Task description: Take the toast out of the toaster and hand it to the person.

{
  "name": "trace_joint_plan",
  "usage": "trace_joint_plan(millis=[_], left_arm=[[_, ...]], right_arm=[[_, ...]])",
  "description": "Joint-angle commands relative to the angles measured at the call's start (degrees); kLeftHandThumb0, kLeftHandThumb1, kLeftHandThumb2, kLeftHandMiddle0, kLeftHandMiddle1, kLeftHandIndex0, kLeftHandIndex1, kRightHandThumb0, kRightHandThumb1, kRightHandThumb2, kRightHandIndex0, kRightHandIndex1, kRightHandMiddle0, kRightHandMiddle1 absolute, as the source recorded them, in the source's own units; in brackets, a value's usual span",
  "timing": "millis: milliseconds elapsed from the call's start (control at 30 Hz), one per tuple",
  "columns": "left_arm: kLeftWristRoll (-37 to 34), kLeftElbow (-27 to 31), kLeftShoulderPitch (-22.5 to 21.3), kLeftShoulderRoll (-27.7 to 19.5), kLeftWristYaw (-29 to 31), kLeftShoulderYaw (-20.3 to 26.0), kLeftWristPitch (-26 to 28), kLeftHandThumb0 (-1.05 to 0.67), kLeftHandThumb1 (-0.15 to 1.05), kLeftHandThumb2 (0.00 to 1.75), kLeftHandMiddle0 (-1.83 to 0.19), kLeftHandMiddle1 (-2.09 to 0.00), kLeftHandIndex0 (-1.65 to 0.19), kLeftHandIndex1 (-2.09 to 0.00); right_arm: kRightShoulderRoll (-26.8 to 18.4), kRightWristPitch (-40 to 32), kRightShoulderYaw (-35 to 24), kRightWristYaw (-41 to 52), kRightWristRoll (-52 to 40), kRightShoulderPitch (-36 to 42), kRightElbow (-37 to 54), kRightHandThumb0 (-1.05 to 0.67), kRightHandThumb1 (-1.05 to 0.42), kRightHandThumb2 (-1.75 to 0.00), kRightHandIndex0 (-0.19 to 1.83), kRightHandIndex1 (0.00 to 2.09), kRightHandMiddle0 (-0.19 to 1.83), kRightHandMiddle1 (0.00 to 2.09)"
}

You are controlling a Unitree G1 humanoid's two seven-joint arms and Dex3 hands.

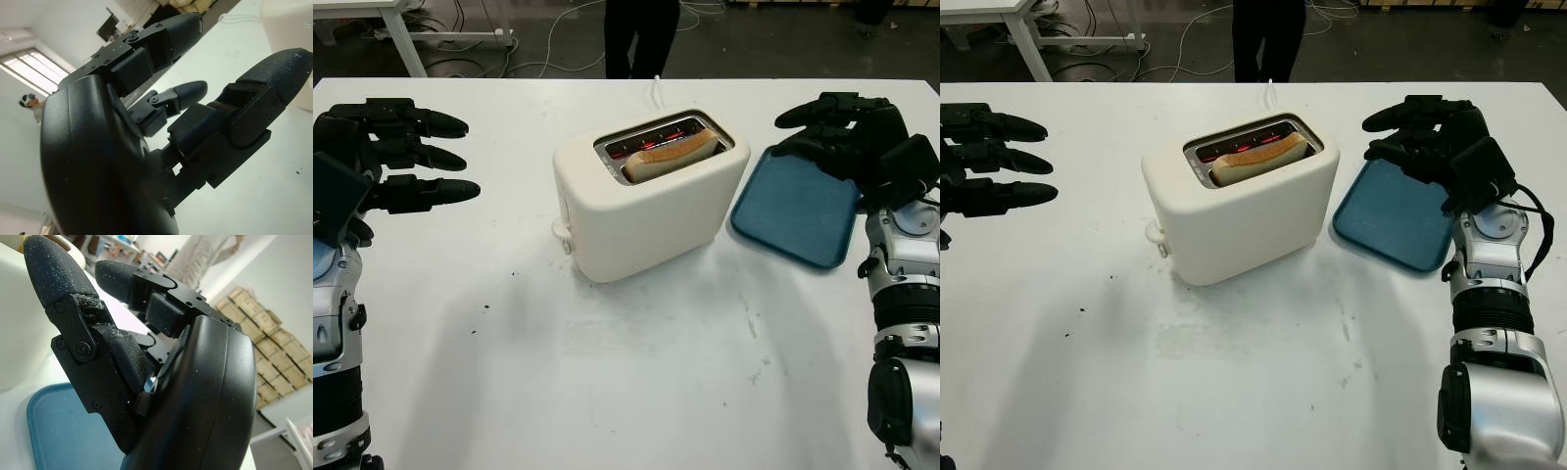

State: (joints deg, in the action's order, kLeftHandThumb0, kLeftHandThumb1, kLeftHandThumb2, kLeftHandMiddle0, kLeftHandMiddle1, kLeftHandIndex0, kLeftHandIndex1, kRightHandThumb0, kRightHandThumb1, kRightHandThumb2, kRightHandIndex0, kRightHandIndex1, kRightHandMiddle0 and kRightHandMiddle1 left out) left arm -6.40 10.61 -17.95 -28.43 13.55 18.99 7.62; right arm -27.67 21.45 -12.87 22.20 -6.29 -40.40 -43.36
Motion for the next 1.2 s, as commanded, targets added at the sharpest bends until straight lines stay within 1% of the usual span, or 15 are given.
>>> trace_joint_plan(millis=[0, 167, 333, 533, 700, 800, 933, 1067, 1167], left_arm=[[0.5, -0.4, 0.0, -0.5, 0.1, -0.2, -1.5, -1.02, 0.36, 0.01, -1.18, -0.49, -1.13, -0.37], [-0.2, -0.5, -0.1, -0.3, 0.2, -0.1, -1.1, -1.03, 0.36, 0.00, -1.18, -0.49, -1.13, -0.37], [-0.1, 0.6, 0.0, -0.3, -0.2, -0.1, 0.8, -1.04, 0.34, 0.00, -1.18, -0.48, -1.13, -0.37], [0.1, 0.7, 0.2, -0.3, -0.4, 0.0, 0.6, -0.98, 0.33, 0.00, -1.17, -0.48, -1.13, -0.36], [0.3, 0.3, 0.2, -0.4, -0.2, 0.0, -0.1, -1.01, 0.35, 0.01, -1.17, -0.48, -1.13, -0.36], [0.1, 0.6, 0.2, -0.2, -0.4, 0.0, 0.5, -0.99, 0.33, 0.00, -1.17, -0.48, -1.13, -0.36], [0.2, 0.0, 0.2, -0.2, -0.2, 0.0, -0.9, -1.00, 0.35, 0.01, -1.18, -0.48, -1.13, -0.36], [0.0, 0.1, 0.3, -0.2, -0.2, 0.1, -0.5, -1.02, 0.35, 0.01, -1.18, -0.47, -1.13, -0.36], [0.0, 0.3, 0.3, -0.2, -0.1, 0.1, -0.2, -1.02, 0.35, 0.00, -1.18, -0.47, -1.13, -0.36]], right_arm=[[-0.1, 0.0, 0.1, -0.5, -0.1, -0.2, 0.4, -1.05, -0.79, 0.00, 1.08, 0.72, 1.14, 0.45], [0.0, 0.1, 0.1, -0.2, -0.3, -0.3, 0.2, -1.05, -0.79, 0.00, 1.08, 0.72, 1.14, 0.45], [0.0, 0.2, 0.0, 0.0, -0.5, -0.4, -0.1, -1.05, -0.79, 0.00, 1.08, 0.71, 1.14, 0.44], [0.0, 0.3, 0.1, -0.4, -0.2, -0.4, 0.0, -1.05, -0.79, 0.00, 1.09, 0.70, 1.15, 0.44], [0.1, 0.2, 0.0, -0.3, -0.3, -0.3, 0.1, -1.05, -0.79, 0.00, 1.08, 0.70, 1.15, 0.43], [0.0, 0.4, 0.0, -0.3, -0.3, -0.2, 0.1, -1.05, -0.79, 0.00, 1.09, 0.70, 1.15, 0.43], [0.0, 0.5, 0.0, -0.1, -0.4, -0.3, -0.1, -1.05, -0.79, 0.00, 1.09, 0.70, 1.15, 0.43], [0.0, -0.6, 0.0, 0.1, -0.6, -0.3, 0.3, -1.05, -0.79, 0.00, 1.09, 0.70, 1.15, 0.43], [0.0, 0.0, 0.0, -0.1, -0.5, -0.3, 0.2, -1.05, -0.79, 0.00, 1.09, 0.70, 1.16, 0.42]])
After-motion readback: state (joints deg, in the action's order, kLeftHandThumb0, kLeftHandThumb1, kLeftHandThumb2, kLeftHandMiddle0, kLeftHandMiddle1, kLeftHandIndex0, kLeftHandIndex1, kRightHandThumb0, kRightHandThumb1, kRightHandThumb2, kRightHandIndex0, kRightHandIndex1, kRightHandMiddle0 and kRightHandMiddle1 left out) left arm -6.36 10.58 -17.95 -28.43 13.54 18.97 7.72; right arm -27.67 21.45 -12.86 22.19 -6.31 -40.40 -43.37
